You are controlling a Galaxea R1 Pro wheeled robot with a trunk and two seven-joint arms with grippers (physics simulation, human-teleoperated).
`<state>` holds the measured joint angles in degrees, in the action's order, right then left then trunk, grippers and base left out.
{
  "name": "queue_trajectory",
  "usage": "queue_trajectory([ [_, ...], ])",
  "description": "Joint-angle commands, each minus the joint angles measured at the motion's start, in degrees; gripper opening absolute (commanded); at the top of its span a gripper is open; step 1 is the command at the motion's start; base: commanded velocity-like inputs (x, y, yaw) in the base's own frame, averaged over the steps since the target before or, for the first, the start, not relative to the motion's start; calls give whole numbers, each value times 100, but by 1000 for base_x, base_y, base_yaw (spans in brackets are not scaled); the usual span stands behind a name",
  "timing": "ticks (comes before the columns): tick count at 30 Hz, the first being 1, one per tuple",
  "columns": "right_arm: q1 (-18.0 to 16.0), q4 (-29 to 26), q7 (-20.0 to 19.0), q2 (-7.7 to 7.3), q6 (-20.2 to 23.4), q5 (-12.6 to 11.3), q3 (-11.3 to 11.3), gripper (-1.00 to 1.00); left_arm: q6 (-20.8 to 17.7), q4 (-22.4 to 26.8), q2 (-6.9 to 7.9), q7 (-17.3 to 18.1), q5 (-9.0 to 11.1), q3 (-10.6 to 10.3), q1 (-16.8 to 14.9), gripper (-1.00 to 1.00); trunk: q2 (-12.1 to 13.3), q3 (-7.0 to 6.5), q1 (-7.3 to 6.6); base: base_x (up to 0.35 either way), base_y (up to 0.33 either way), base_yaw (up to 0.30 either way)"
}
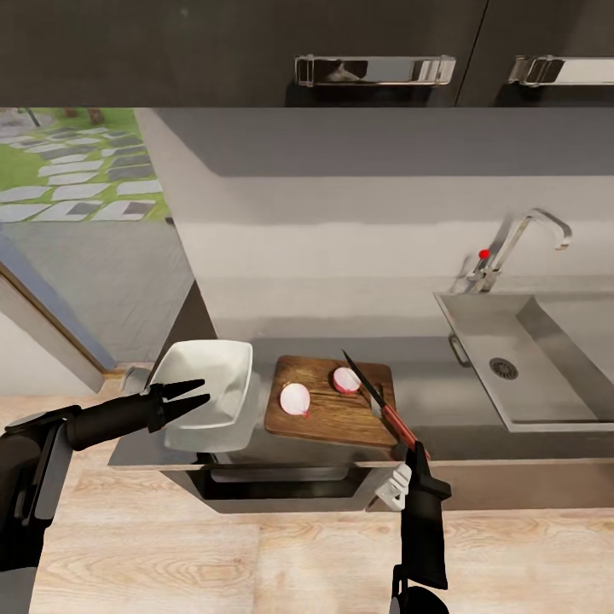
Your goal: In the kitchen, take the Vidalia onion out of the sink, dice it on the chopping board with the paring knife, put the diced onion into the bowl on the countertop, then place both the paring knife and the chopping board into the sink.
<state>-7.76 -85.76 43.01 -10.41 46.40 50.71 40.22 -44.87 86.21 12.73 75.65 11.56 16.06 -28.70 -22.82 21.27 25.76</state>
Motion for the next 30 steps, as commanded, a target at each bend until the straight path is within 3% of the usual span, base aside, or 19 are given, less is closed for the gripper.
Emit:
queue_trajectory([
  [1, -6, 23, 15, -5, 27, 0, 14, -100, -57, 1, 0, 11, 13, 2, -4, 100, -10, 16, 3, 0, 0, 0],
  [13, -6, 296, 6, 112, 27, 147, 11, -100, -57, 0, 1, 11, 13, 2, -4, 100, -10, 122, 3, 0, 0, 0],
  [30, -6, 323, 15, 147, 22, 236, 12, -100, -57, 0, 1, 20, 13, 2, -4, 100, -10, 93, 3, 0, 0, 0],
])
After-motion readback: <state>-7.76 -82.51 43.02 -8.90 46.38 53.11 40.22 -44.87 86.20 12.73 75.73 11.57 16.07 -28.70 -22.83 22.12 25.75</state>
